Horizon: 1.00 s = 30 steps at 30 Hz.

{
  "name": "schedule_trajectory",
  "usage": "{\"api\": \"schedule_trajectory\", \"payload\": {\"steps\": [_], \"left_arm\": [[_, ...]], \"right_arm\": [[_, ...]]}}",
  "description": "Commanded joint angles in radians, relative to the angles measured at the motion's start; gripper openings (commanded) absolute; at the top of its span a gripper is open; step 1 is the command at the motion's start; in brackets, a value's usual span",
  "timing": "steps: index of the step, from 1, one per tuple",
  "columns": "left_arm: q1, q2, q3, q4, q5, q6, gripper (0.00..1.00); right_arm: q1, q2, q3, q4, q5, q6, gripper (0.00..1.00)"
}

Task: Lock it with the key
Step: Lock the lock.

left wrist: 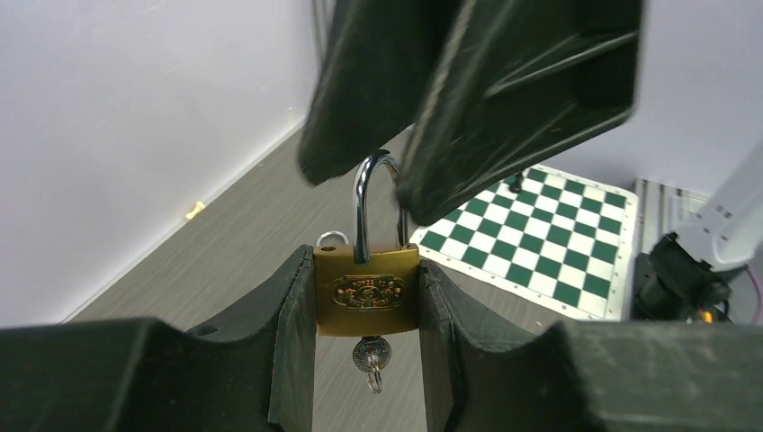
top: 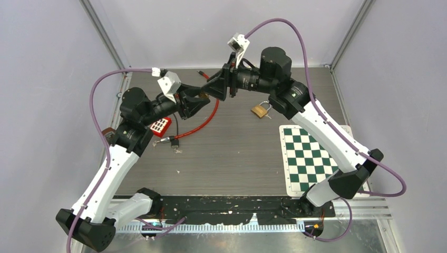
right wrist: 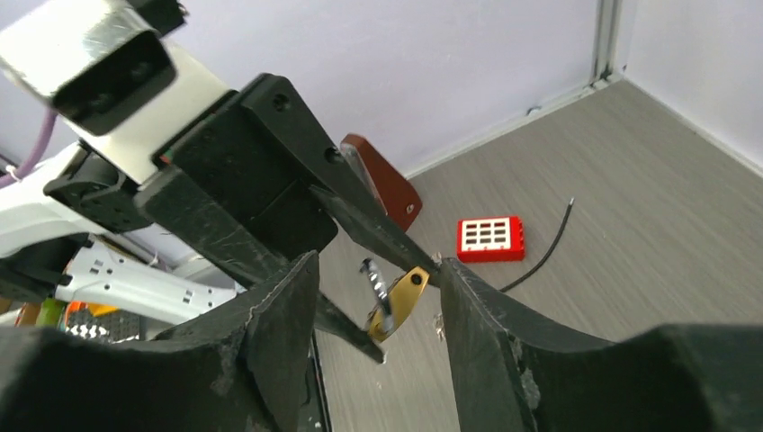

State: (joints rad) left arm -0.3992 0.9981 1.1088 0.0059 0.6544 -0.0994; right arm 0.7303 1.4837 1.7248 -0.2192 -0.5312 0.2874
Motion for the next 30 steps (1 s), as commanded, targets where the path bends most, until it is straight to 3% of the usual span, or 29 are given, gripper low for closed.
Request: {"api": "schedule_trajectory", "payload": {"steps": [1,15,20,22,24,30], "left_arm": [[-0.001,-0.023,0.051,0.040,0.133,0.029,0.00],[-0.001,-0.012,0.061,0.027,0.140,0.034,0.00],[-0.001,-0.016,0.059,0.057,0.124,-0.025,0.61],[-0.001,-0.023,0.043,0.098,0.121,-0.062,0.76],[-0.002,-0.033,0.011,0.153,0.119,-0.100,0.86],[-0.001,-0.029,-0.015,0.242,0.081,-0.224,0.90]], "right_arm": [[-0.003,0.043,0.127,-0.198,-0.094,-0.130,0.56],[-0.001,0.015,0.144,-0.233,-0.035,-0.142,0.06],[-0.002,-0.051,0.048,-0.092,0.004,-0.141,0.05],[-0.002,-0.086,0.004,-0.008,0.002,-0.143,0.05],[-0.002,-0.119,-0.033,0.059,-0.009,-0.157,0.05],[-0.002,-0.165,-0.056,0.138,-0.032,-0.223,0.05]]}}
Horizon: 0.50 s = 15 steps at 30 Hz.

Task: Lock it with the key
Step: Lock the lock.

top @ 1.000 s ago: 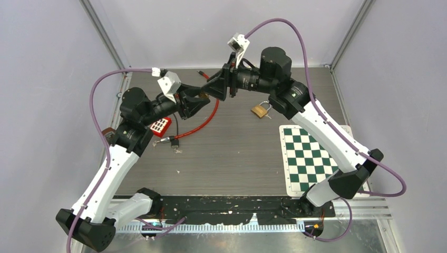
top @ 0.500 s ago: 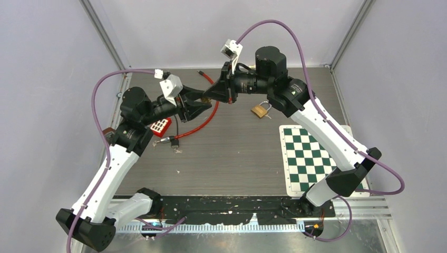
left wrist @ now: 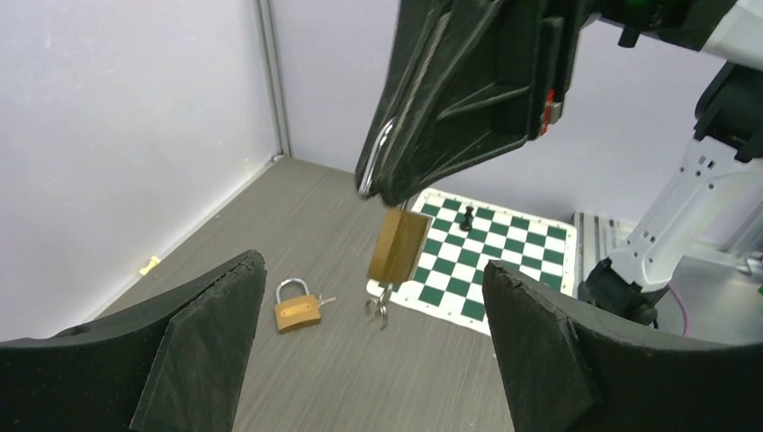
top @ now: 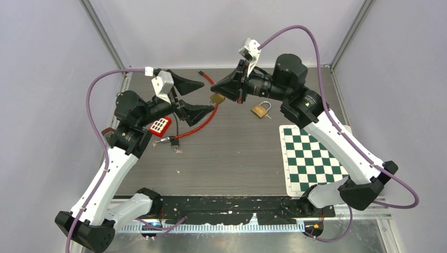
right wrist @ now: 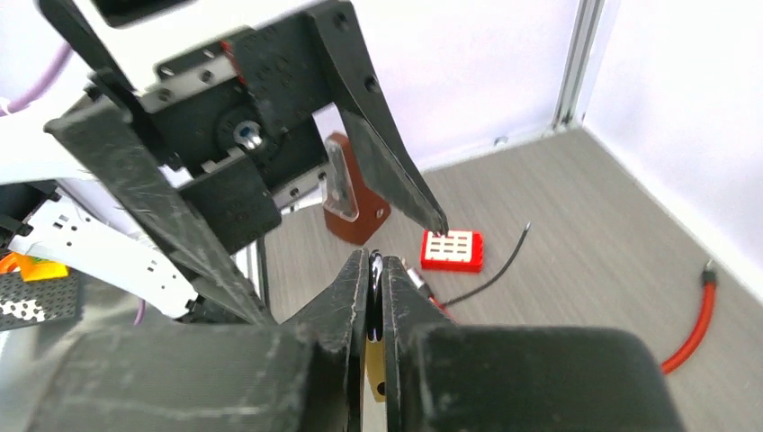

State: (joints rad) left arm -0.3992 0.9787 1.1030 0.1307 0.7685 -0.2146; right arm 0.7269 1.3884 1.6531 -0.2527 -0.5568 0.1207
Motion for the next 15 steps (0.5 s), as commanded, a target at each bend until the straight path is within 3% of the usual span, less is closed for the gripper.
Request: {"api": "schedule_trajectory", "payload": {"steps": [1,8,12,15], "left_arm": [[-0.002,-0.005,-0.011,0.126,-0.042,-0.136,0.90],[-0.001,0.010,-0.069,0.410,0.003,-0.291,0.90],[-0.002,0.076,-0.067,0.644,0.028,-0.491,0.87],[-0.003,0.148,-0.052,0.795,0.047,-0.633,0.70]], "right_arm": [[0.002,-0.071,0.025,0.171,0.006,-0.057,0.05],[0.002,-0.068,0.033,0.241,-0.008,0.015,0.05],[0.002,-0.066,0.016,0.341,-0.029,0.082,0.05],[0.002,-0.063,0.007,0.380,-0.030,0.118,0.05]]}}
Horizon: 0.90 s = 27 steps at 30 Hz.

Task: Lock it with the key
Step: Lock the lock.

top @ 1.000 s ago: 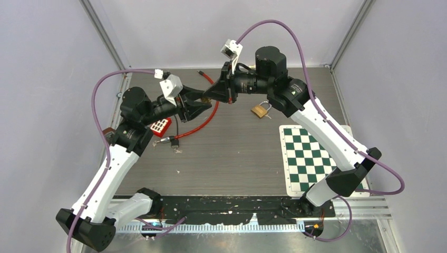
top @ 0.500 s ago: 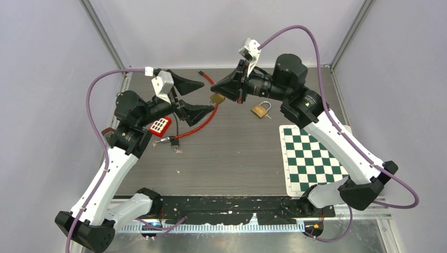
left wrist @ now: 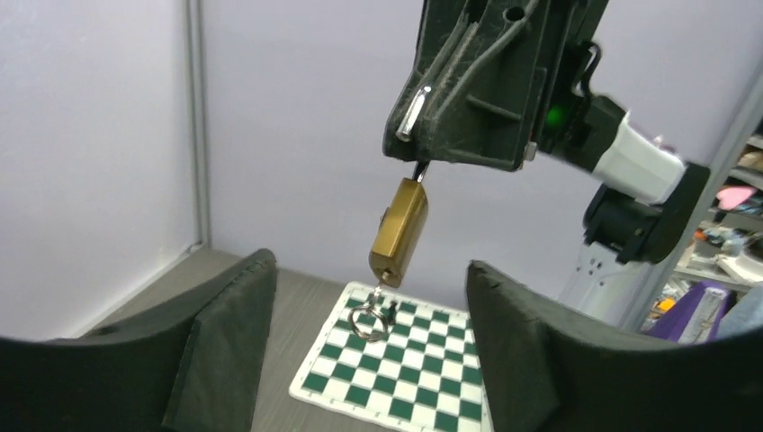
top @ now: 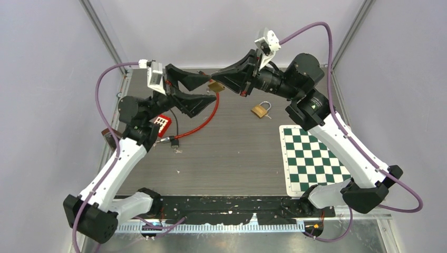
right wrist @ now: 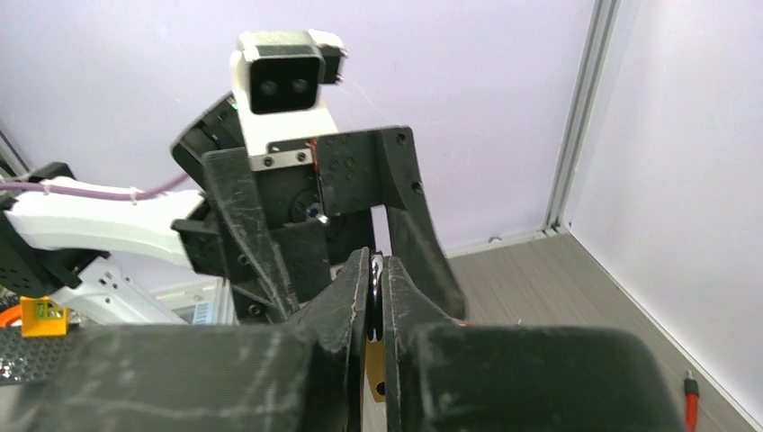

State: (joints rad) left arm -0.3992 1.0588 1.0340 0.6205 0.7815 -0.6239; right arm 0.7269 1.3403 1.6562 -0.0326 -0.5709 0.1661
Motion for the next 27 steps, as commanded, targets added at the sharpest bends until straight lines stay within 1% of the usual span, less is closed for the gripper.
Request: {"api": "schedule_trajectory", "payload": {"steps": [1,2,3,5,9,11,13,14,15,16,21,24,27], "left_arm": [[-0.003,0.091,0.031,0.336,0.053,-0.258,0.65],[-0.003,0.108,0.043,0.352,0.074,-0.277,0.58],[-0.003,0.120,0.050,0.357,0.086,-0.292,0.53],[-0.003,0.126,0.045,0.370,0.086,-0.302,0.46],[-0.003,0.115,0.033,0.383,0.068,-0.295,0.43],[-0.003,0.112,0.033,0.383,0.061,-0.293,0.45],[-0.003,0.108,0.034,0.386,0.059,-0.292,0.56],[-0.003,0.104,0.034,0.387,0.059,-0.287,0.60],[-0.003,0.102,0.033,0.386,0.059,-0.284,0.60],[-0.003,0.099,0.032,0.385,0.058,-0.282,0.56],[-0.003,0.092,0.031,0.369,0.044,-0.267,0.45],[-0.002,0.092,0.029,0.353,0.042,-0.251,0.34],[-0.001,0.089,0.025,0.334,0.040,-0.234,0.28]], "right_arm": [[0.002,-0.013,0.005,0.169,-0.017,0.093,0.05],[0.001,-0.007,0.007,0.173,-0.017,0.105,0.05],[0.001,-0.004,0.008,0.182,-0.014,0.131,0.05],[0.002,0.002,0.001,0.205,-0.012,0.161,0.05],[0.003,0.002,-0.014,0.219,-0.001,0.180,0.05],[0.002,0.003,-0.017,0.217,0.005,0.178,0.05],[0.002,0.004,-0.019,0.212,0.011,0.176,0.05],[0.002,0.004,-0.020,0.211,0.016,0.176,0.05],[0.002,0.006,-0.021,0.211,0.018,0.177,0.05],[0.002,0.007,-0.022,0.209,0.023,0.177,0.05],[0.000,0.014,-0.021,0.199,0.043,0.179,0.05],[0.001,0.020,-0.015,0.175,0.063,0.182,0.05],[-0.002,0.026,-0.017,0.167,0.072,0.191,0.05]]}}
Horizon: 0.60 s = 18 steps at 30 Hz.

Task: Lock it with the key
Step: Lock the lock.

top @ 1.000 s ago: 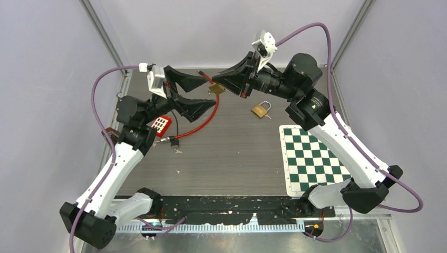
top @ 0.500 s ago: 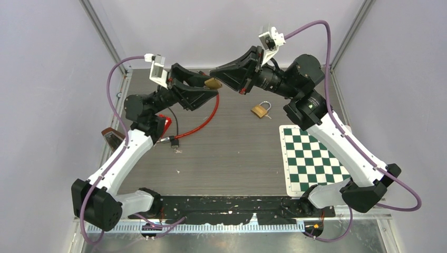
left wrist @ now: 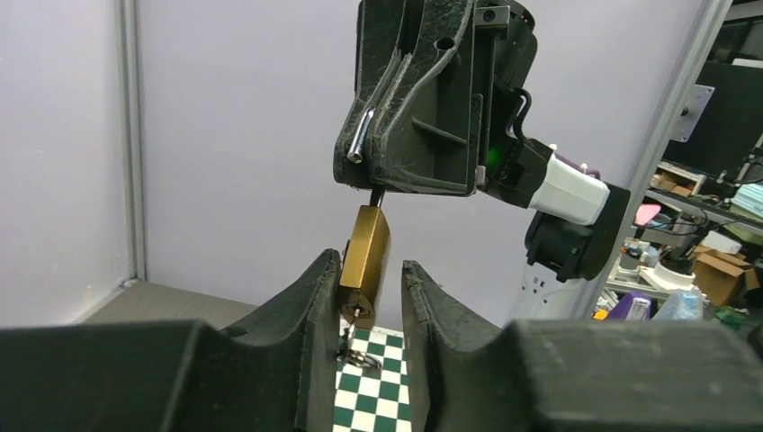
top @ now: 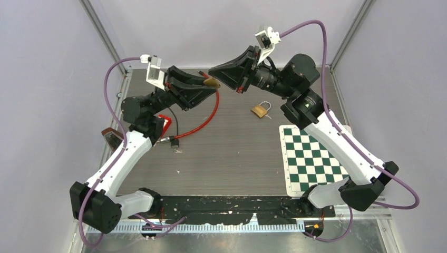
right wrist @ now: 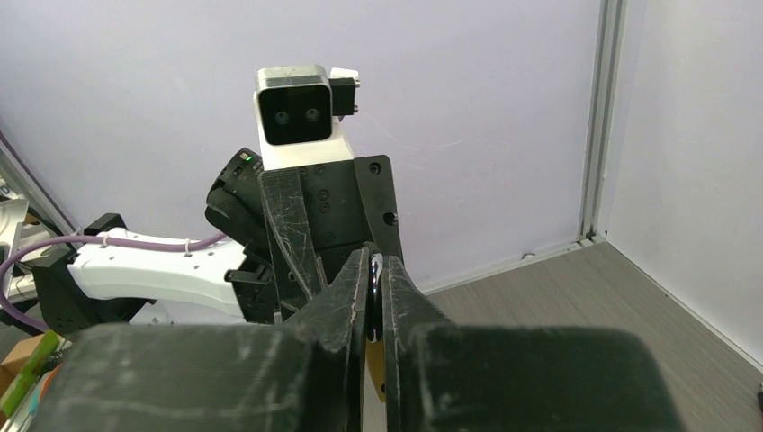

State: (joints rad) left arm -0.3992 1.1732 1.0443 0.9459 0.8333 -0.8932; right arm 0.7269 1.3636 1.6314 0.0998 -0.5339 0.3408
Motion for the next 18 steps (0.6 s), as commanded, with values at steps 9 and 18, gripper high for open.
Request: {"api": "schedule_trajectory", "payload": {"steps": [9,18], "left_arm": [[0.000,-0.039,0.011,-0.078,-0.019,0.088,0.00],[0.021,-0.054,0.018,-0.251,-0.045,0.130,0.00]], "right_arm": [[-0.012,0.006,-0.007,0.012,0.059,0.033,0.05],[-0.065,0.007,-0.057,-0.010,0.045,0.091,0.46]]}}
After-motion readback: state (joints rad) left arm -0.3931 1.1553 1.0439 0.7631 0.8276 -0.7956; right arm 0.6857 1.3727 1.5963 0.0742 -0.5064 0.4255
